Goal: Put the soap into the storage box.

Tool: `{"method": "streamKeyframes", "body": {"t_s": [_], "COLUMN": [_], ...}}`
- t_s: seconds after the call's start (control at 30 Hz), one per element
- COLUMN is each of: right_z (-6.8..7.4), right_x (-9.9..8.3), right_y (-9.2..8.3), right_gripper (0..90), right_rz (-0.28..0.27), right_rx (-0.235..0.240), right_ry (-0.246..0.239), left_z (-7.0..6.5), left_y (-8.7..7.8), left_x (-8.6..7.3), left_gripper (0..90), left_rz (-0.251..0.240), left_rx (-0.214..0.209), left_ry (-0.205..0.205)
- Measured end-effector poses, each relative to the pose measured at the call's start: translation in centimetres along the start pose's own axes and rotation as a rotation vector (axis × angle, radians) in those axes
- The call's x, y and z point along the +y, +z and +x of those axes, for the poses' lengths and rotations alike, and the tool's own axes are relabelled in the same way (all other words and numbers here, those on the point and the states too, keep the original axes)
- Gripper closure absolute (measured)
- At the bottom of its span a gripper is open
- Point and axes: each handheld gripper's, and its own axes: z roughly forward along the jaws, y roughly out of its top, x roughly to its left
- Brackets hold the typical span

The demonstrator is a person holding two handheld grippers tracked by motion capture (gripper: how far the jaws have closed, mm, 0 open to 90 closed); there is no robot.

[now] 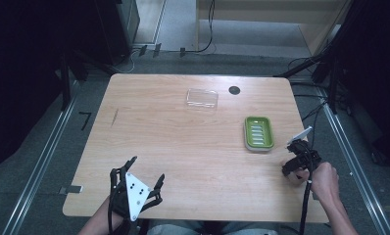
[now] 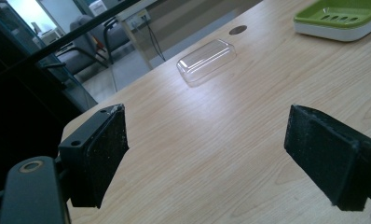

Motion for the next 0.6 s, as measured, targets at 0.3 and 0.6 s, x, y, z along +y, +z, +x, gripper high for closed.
{"method": "streamKeyframes", "body": {"t_s": [0.3, 0.6], "right_z": [0.1, 0.4], "right_x": [0.0, 0.2], "right_y": [-0.7, -1.1], "right_gripper": [33.6, 33.6], "right_rz": [-0.001, 0.010], "right_rx": [0.006, 0.009], "right_ry": [-0.011, -0.032], "left_z": [0.0, 0.0], "left_y": [0.0, 0.0], "left_x": [0.0, 0.0], "left_gripper": [14.0, 14.0], "left_rz": [0.001, 0.000], "left_rx": [-0.002, 0.000], "left_ry": [0.002, -0.002]}}
